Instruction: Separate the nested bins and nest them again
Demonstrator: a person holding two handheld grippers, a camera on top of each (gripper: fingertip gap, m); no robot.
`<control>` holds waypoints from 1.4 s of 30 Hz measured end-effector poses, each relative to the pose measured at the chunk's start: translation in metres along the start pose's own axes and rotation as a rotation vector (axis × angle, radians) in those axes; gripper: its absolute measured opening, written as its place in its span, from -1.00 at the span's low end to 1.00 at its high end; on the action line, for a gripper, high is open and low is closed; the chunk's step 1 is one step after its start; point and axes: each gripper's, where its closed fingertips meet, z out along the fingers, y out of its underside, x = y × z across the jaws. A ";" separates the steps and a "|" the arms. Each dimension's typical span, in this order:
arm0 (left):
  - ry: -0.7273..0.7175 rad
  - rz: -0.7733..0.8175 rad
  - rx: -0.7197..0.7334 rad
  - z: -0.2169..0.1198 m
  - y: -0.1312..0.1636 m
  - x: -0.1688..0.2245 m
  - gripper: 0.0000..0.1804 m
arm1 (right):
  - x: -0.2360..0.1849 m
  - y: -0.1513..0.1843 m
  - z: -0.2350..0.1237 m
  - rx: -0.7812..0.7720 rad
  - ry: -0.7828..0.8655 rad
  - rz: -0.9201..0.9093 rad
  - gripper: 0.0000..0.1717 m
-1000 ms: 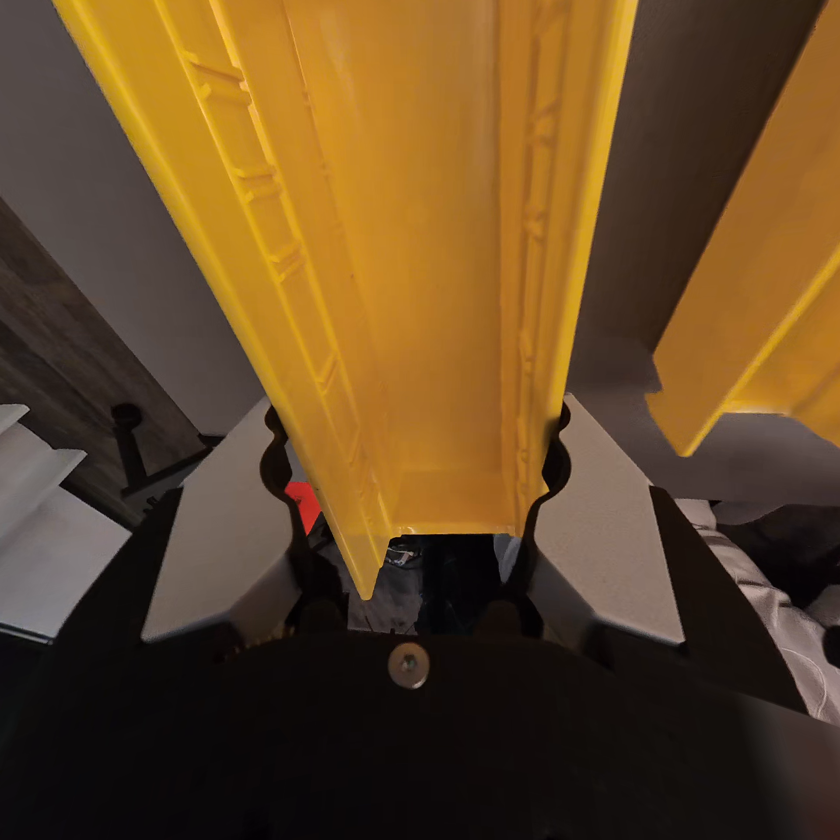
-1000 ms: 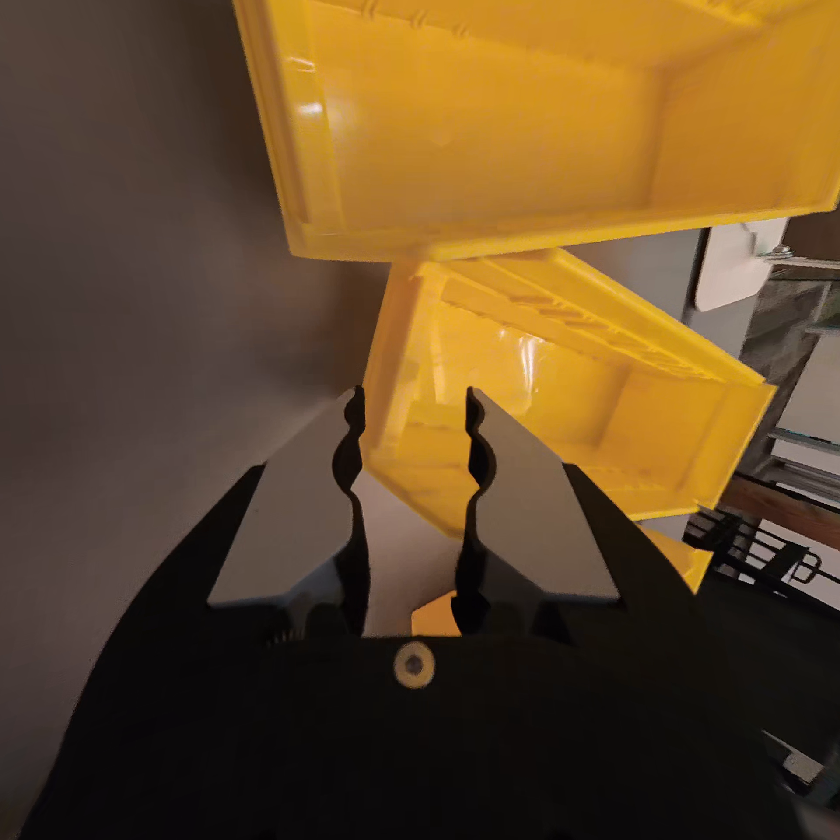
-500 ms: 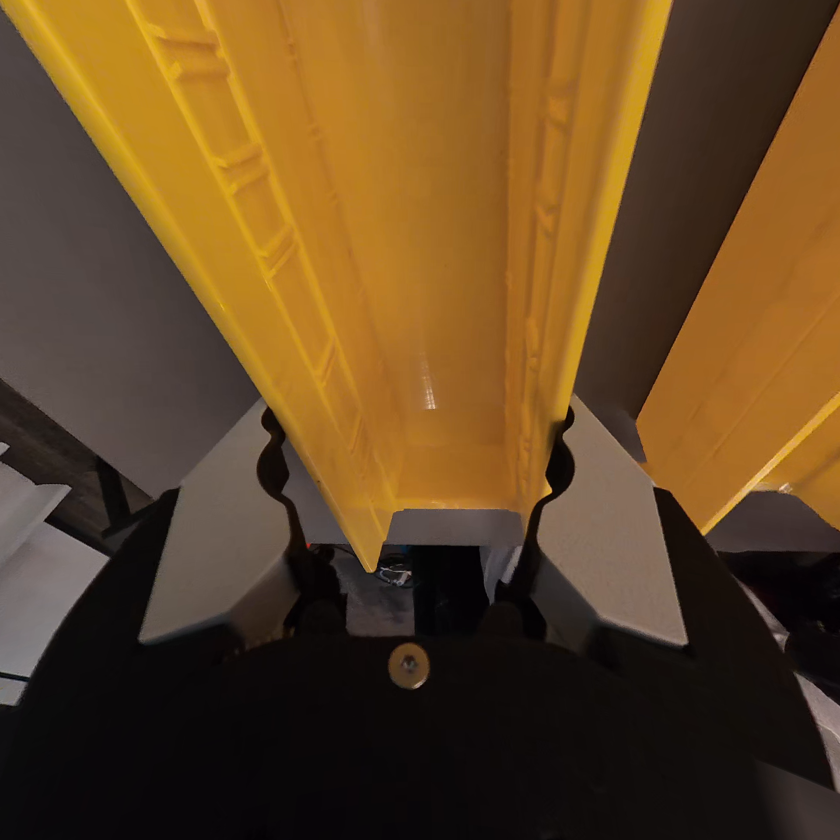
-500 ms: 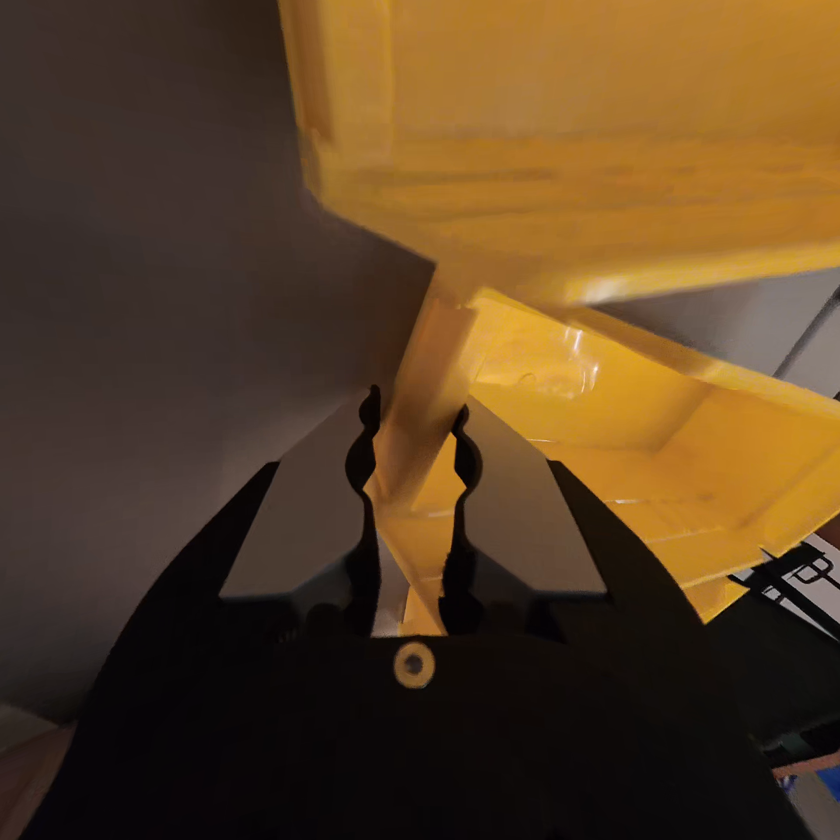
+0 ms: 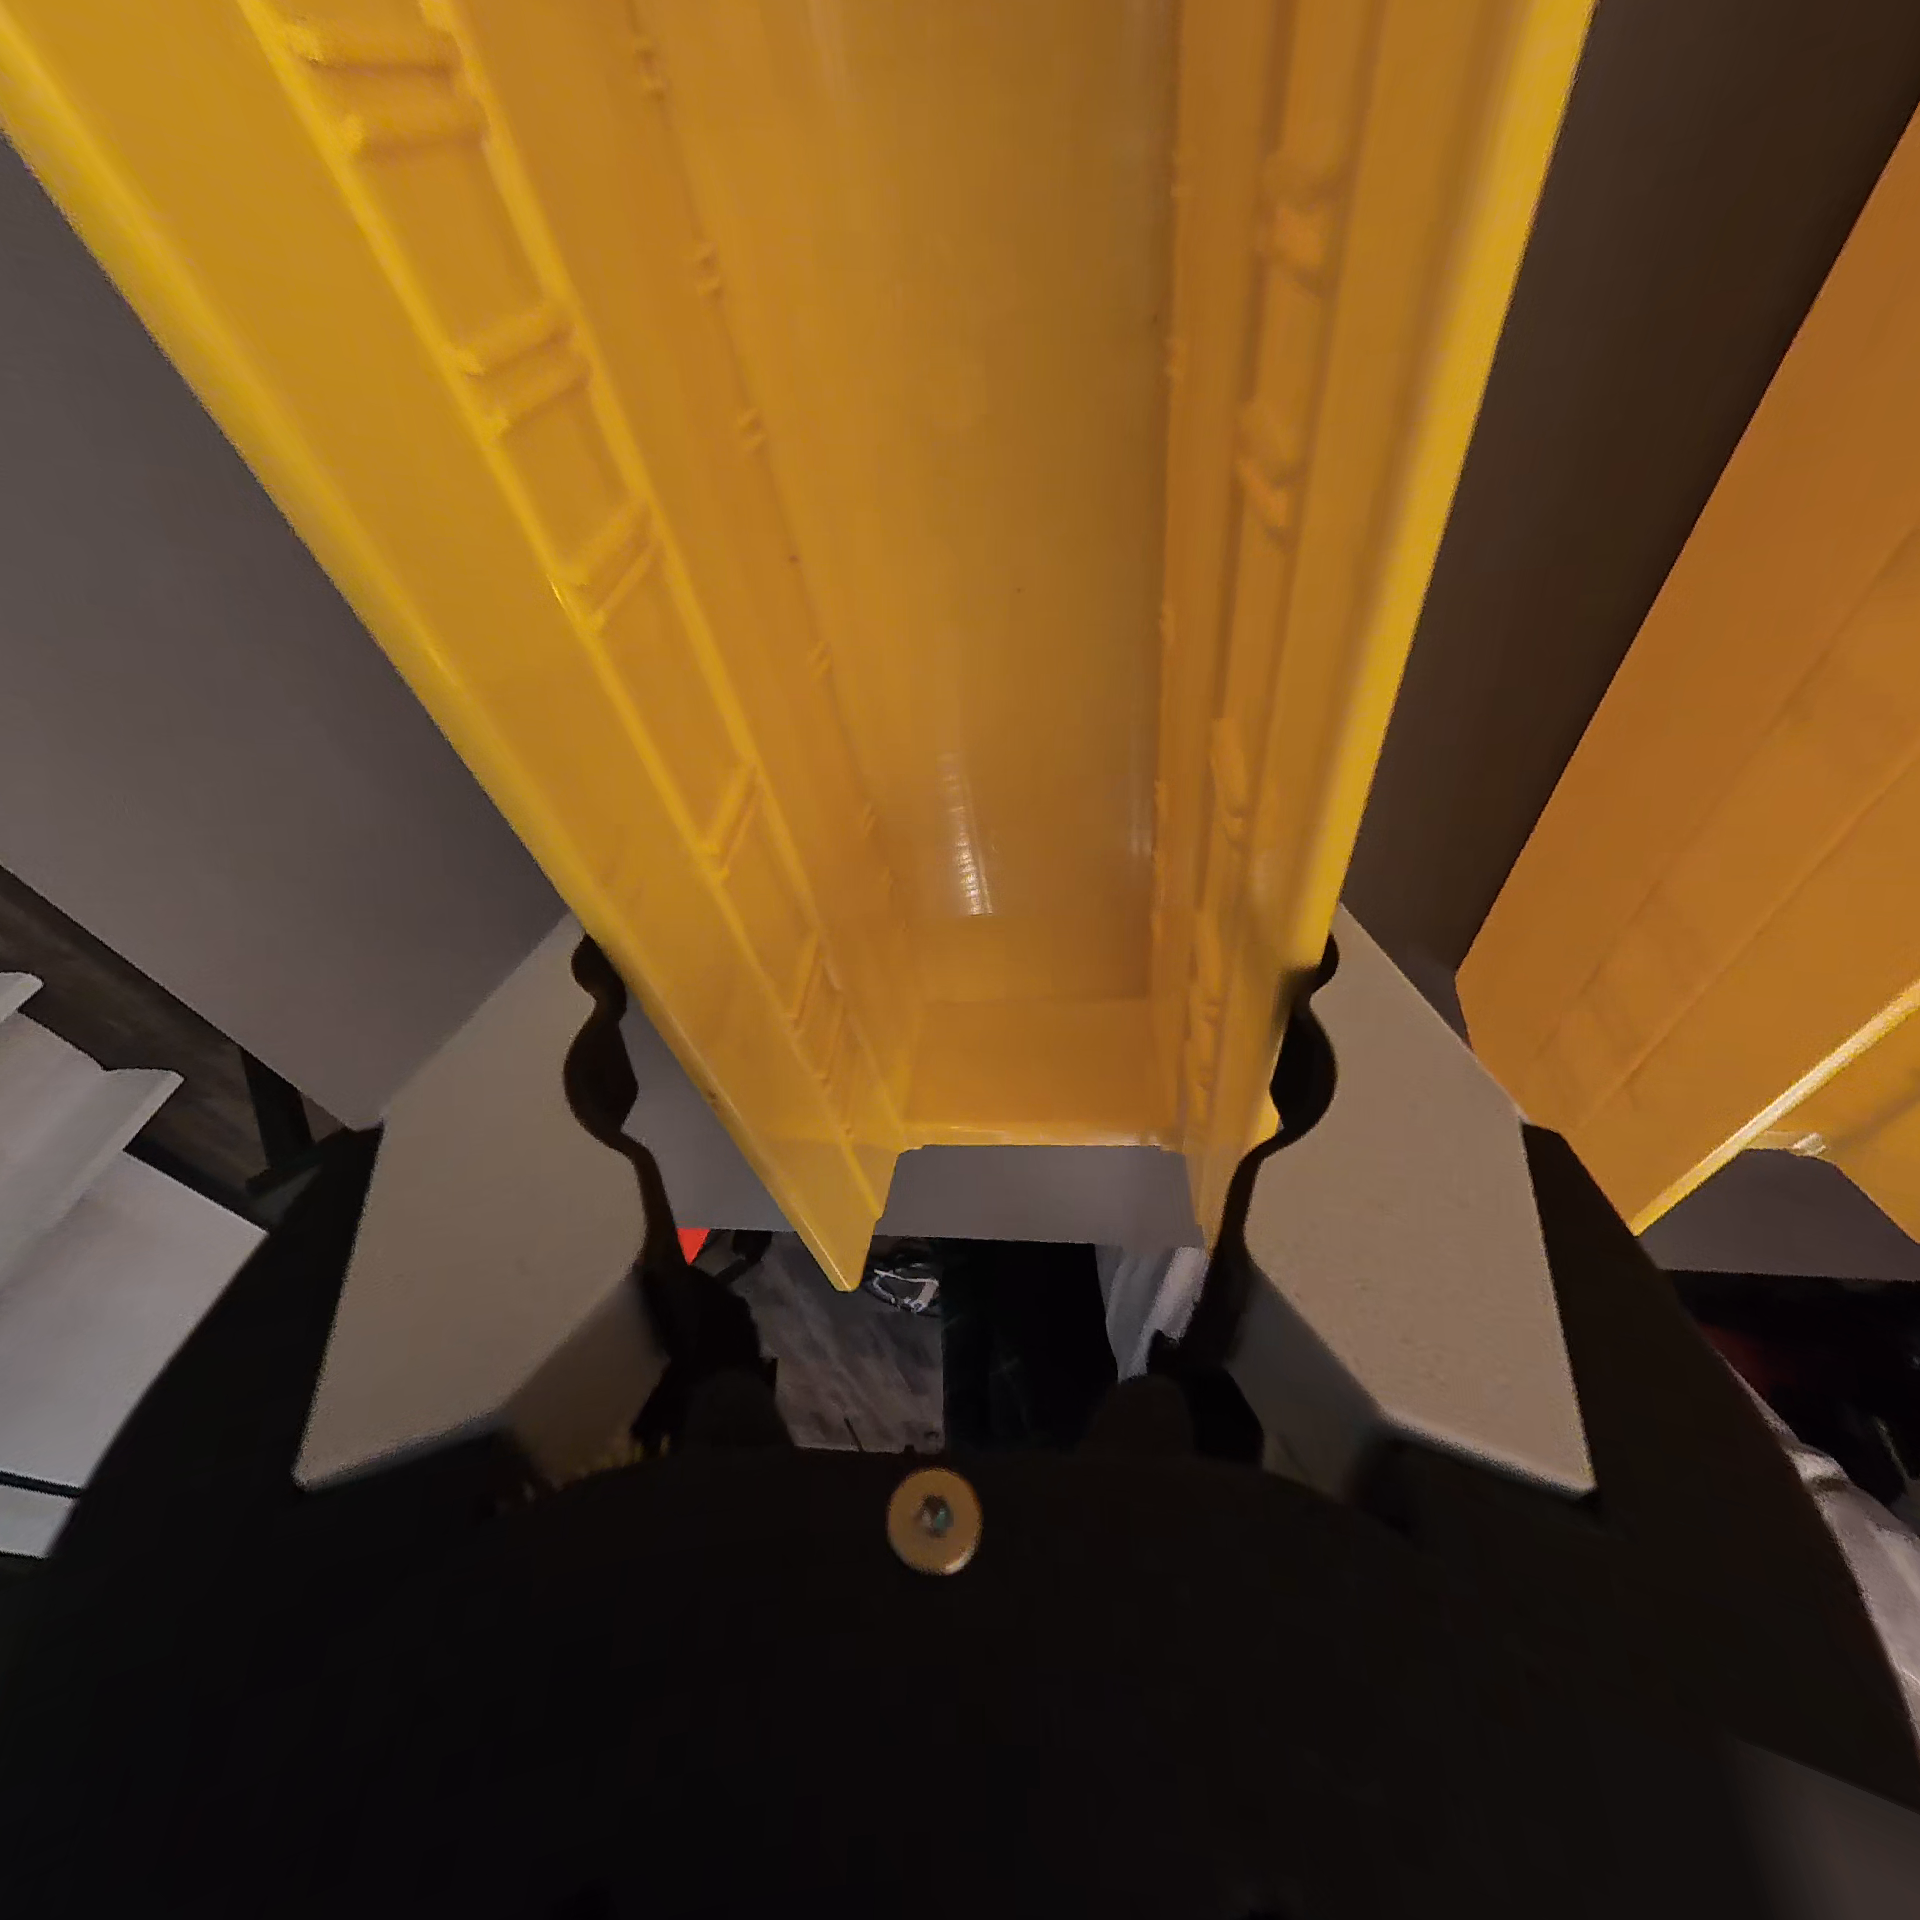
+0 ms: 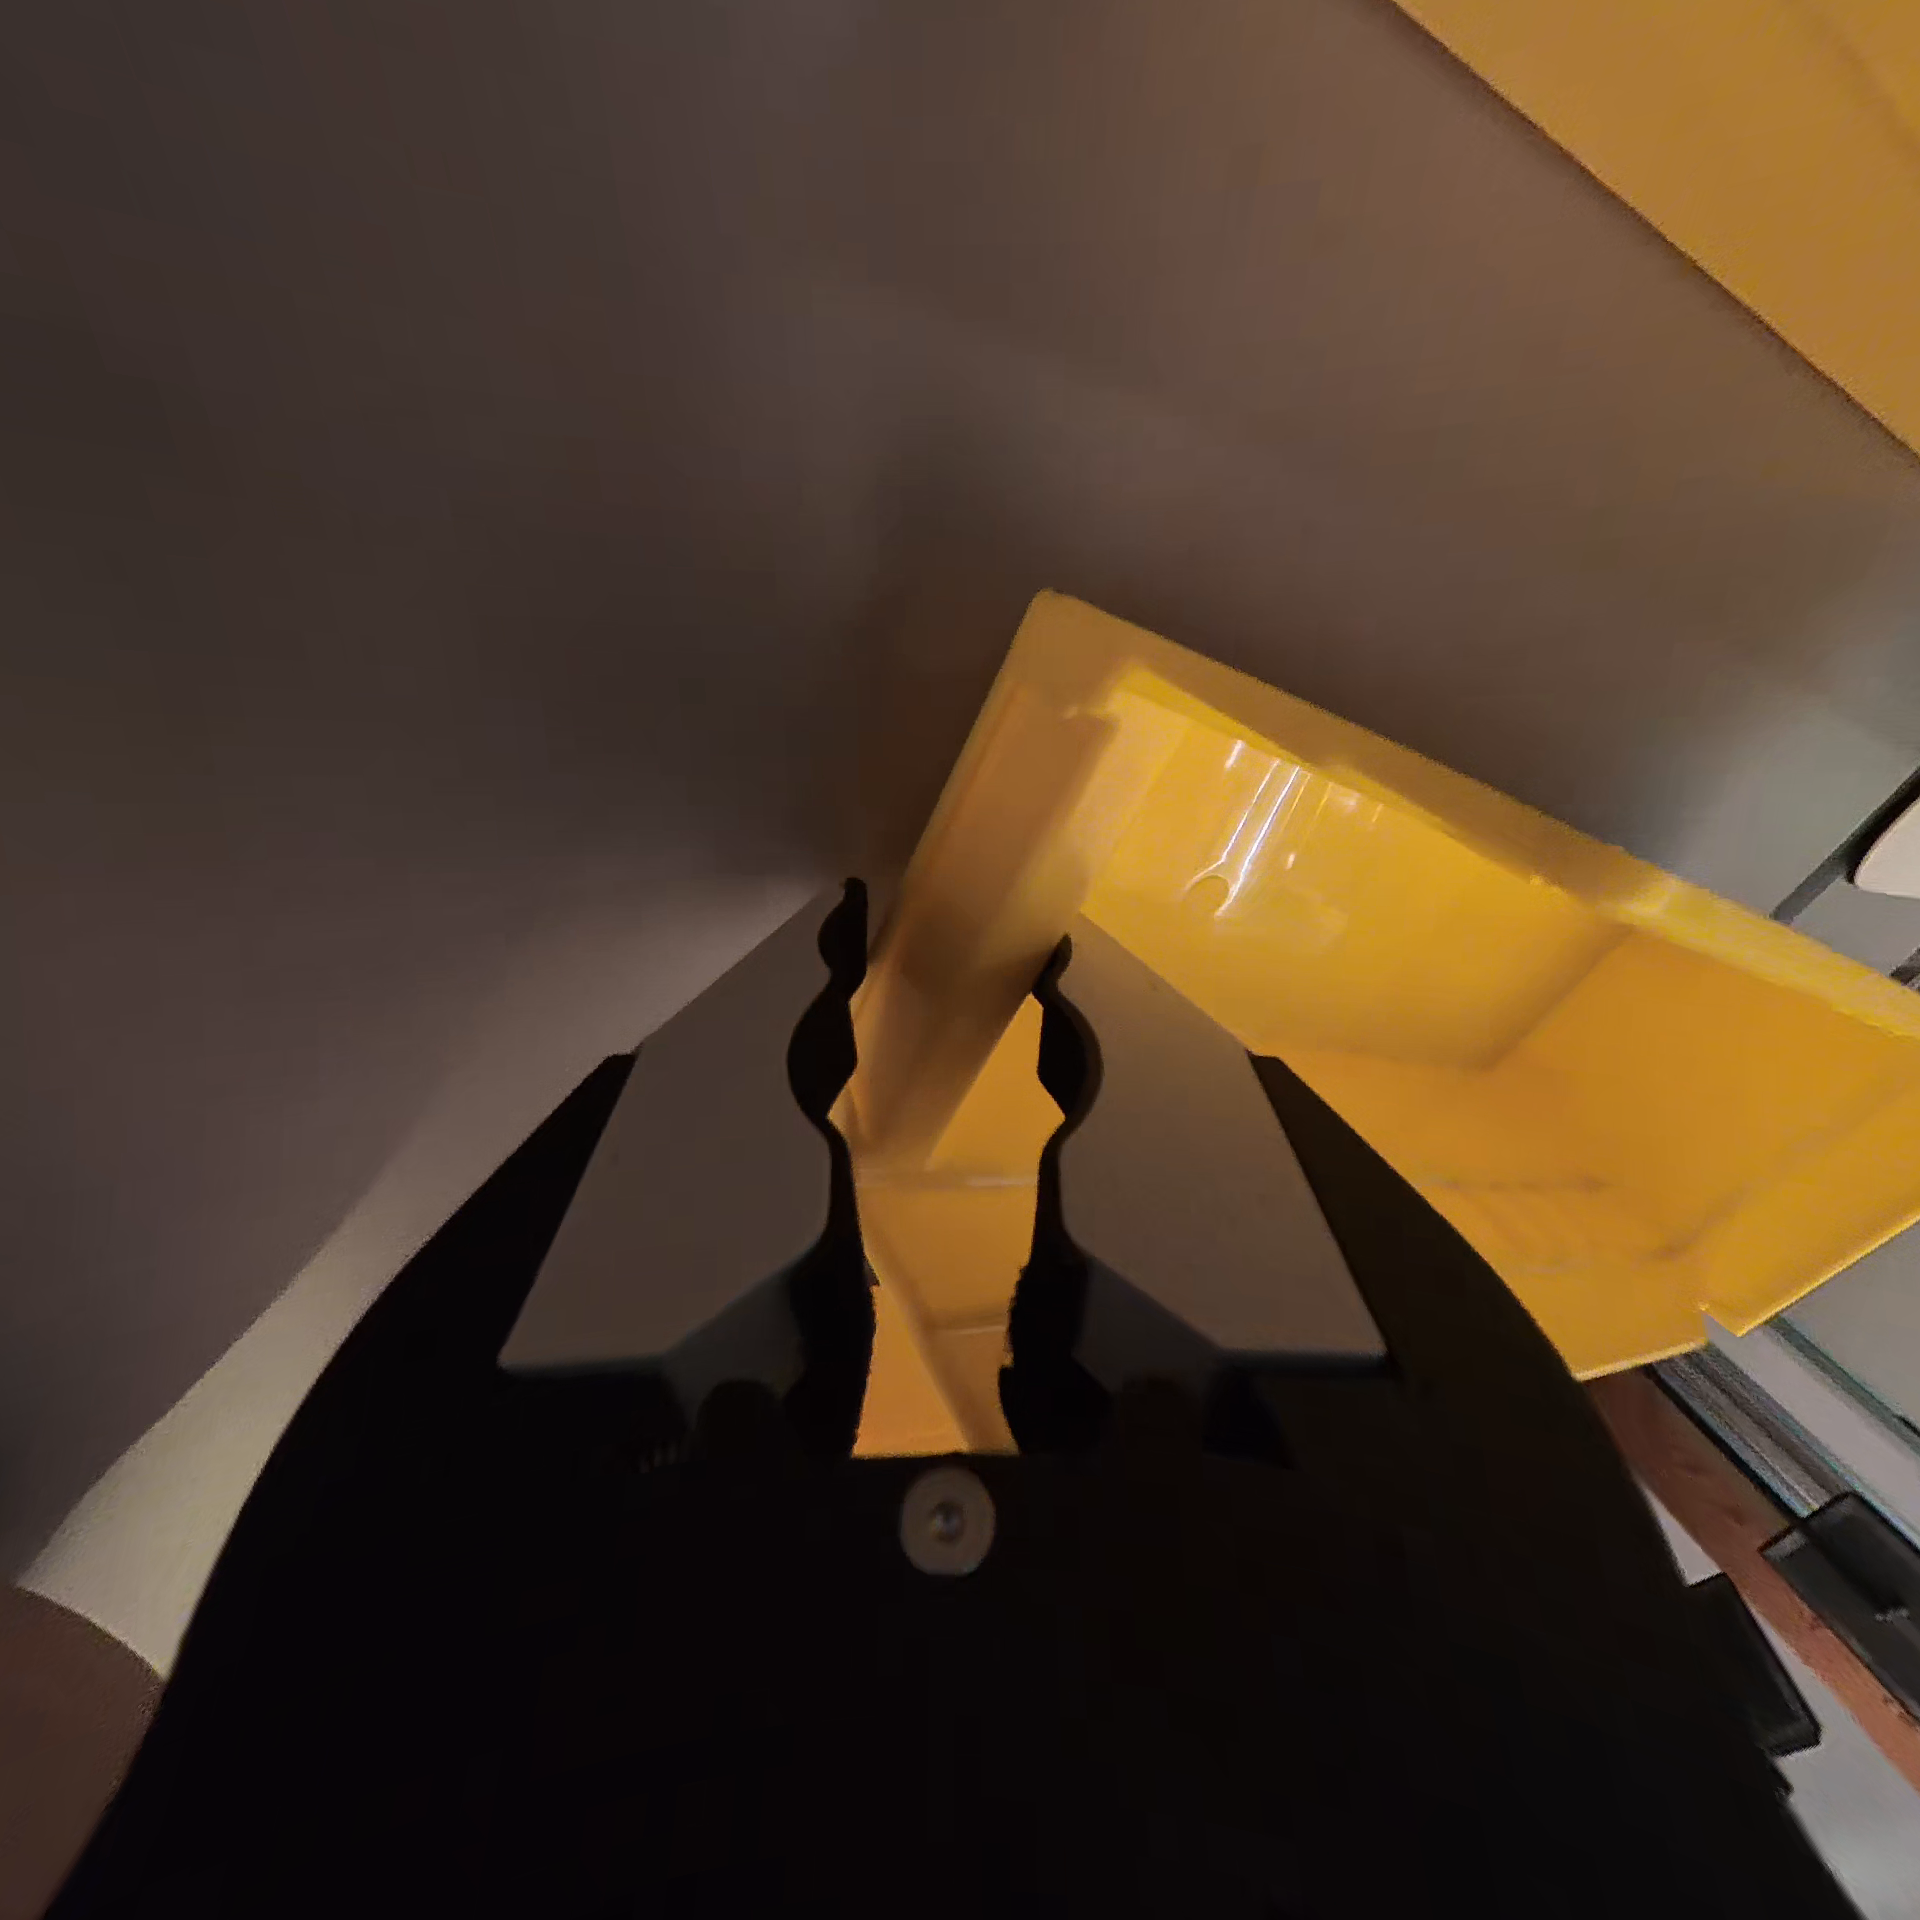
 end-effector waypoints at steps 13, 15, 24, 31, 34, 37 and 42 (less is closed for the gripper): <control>0.007 0.022 -0.019 0.000 0.000 -0.001 0.44 | -0.009 0.005 -0.002 0.022 -0.039 -0.032 -0.66; 0.003 0.026 -0.023 -0.002 0.003 -0.002 0.45 | -0.009 0.005 -0.002 0.027 -0.050 -0.016 -0.65; -0.066 0.116 0.169 -0.111 0.028 -0.022 0.22 | -0.015 -0.014 -0.038 0.210 -0.111 0.100 -0.25; -0.158 0.396 1.173 -0.304 0.006 -0.007 -0.24 | 0.069 -0.019 -0.141 0.549 0.289 0.370 -0.35; -0.346 0.359 1.661 -0.378 0.031 -0.027 -0.32 | 0.116 0.000 -0.209 0.649 0.496 0.566 -0.25; -0.351 0.348 1.943 -0.396 0.061 -0.031 -0.31 | 0.155 0.025 -0.268 0.665 0.633 0.743 -0.07; -0.179 0.358 2.092 -0.354 0.082 -0.022 -0.14 | 0.201 0.064 -0.273 0.405 0.536 1.022 0.45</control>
